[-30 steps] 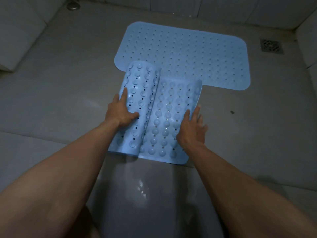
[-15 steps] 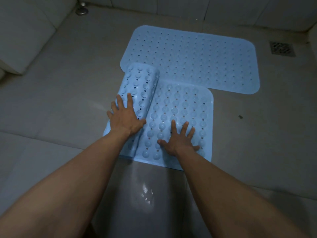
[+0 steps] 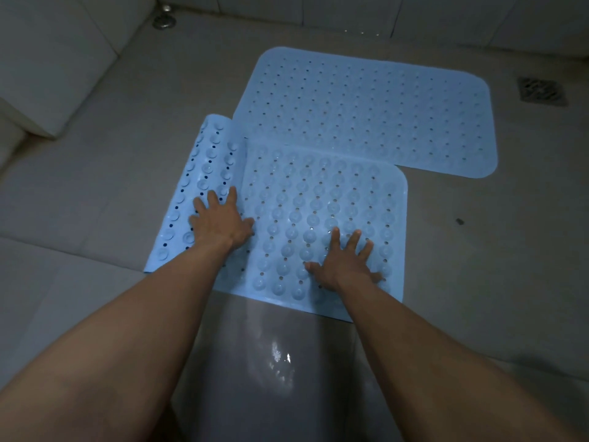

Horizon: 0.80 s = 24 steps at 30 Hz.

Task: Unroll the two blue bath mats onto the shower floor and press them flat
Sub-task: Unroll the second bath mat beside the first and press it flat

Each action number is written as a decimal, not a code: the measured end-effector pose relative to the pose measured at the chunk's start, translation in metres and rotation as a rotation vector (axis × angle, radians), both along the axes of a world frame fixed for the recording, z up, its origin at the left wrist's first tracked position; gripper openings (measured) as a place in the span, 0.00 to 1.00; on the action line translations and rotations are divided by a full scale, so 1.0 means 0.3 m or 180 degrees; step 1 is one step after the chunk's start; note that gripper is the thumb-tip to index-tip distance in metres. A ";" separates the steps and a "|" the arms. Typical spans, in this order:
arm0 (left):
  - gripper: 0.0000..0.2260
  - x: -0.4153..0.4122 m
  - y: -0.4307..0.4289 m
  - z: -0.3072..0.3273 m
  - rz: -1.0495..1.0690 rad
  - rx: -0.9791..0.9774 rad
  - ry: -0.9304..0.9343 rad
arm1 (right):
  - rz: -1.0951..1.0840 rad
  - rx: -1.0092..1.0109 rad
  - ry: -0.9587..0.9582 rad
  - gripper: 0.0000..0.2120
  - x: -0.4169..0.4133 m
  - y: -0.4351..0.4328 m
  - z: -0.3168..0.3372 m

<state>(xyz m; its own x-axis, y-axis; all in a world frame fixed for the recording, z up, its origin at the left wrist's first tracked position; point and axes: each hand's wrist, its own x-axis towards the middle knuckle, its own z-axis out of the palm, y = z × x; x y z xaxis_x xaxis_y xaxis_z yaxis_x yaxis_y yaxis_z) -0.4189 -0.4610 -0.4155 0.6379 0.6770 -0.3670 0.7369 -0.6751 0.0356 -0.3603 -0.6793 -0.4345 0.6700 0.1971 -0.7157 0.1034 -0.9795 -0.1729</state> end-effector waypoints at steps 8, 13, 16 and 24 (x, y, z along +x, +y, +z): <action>0.36 -0.026 0.040 -0.068 -0.0269 0.0210 0.0250 | 0.0280 0.0332 -0.0251 0.49 0.001 0.090 -0.026; 0.37 -0.060 0.067 -0.080 -0.0443 0.0401 0.0268 | 0.0350 0.0195 -0.0217 0.53 -0.002 0.031 -0.052; 0.37 -0.058 0.064 -0.073 -0.0528 0.0359 0.0285 | 0.0329 0.0167 -0.0205 0.53 0.009 -0.016 -0.049; 0.36 -0.037 -0.014 -0.065 -0.0642 0.0549 0.0038 | 0.0160 -0.0015 -0.0288 0.53 0.035 -0.244 -0.058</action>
